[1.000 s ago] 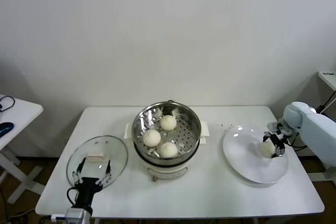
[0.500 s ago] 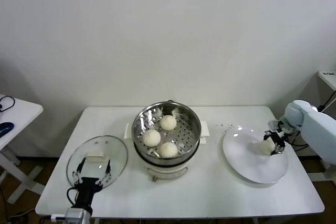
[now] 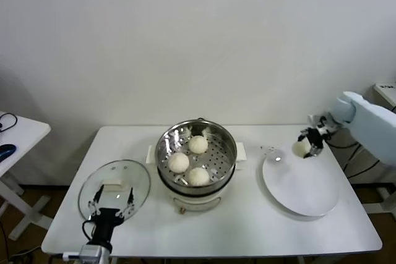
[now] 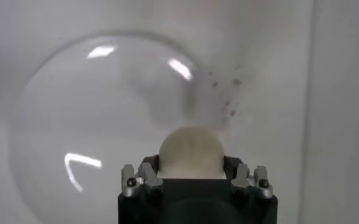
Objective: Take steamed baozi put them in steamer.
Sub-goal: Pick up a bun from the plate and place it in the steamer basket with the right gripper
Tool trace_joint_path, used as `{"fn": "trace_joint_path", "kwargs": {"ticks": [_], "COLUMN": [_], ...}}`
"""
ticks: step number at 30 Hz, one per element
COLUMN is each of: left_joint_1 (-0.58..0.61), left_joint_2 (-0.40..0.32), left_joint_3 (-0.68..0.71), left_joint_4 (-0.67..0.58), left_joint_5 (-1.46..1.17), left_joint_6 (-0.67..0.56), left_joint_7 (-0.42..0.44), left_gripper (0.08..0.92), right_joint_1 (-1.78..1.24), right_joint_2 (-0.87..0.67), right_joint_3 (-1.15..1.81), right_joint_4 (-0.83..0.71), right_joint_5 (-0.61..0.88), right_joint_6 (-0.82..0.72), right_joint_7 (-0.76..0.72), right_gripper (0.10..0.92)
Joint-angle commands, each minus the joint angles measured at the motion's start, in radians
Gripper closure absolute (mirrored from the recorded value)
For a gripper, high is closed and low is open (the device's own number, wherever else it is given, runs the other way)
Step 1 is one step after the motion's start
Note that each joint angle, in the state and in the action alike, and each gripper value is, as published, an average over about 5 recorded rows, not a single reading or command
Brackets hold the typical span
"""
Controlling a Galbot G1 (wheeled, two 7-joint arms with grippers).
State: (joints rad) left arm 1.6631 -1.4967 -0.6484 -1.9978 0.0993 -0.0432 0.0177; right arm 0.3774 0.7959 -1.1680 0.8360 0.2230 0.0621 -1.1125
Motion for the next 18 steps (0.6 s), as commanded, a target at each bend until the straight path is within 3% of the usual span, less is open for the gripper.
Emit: {"fn": "trace_joint_path", "kwargs": {"ticks": [1,12,18], "left_joint_1": [-0.001,-0.013,0.0], "left_joint_2": [0.001,-0.011,-0.004], "left_joint_3": [0.014,0.048,0.062], "left_joint_4": [-0.013,-0.019,-0.04], "left_joint_5": [0.0,-0.001,-0.017], "left_joint_6": [-0.001,-0.005,-0.004], "left_joint_7": [0.0,-0.004,-0.003], "left_gripper": [0.177,0.177,0.177], "right_joint_1": [0.456,0.555,0.52], "right_joint_2": [0.15,0.327,0.384], "right_joint_3": [-0.488,-0.655,-0.655], "right_joint_4": [0.084,0.264,0.342], "right_joint_5": [0.679,0.993,1.055], "right_joint_6": [-0.163,-0.263,-0.299], "right_joint_7": [0.036,0.148,0.23], "right_gripper": [0.347,0.355,0.355]}}
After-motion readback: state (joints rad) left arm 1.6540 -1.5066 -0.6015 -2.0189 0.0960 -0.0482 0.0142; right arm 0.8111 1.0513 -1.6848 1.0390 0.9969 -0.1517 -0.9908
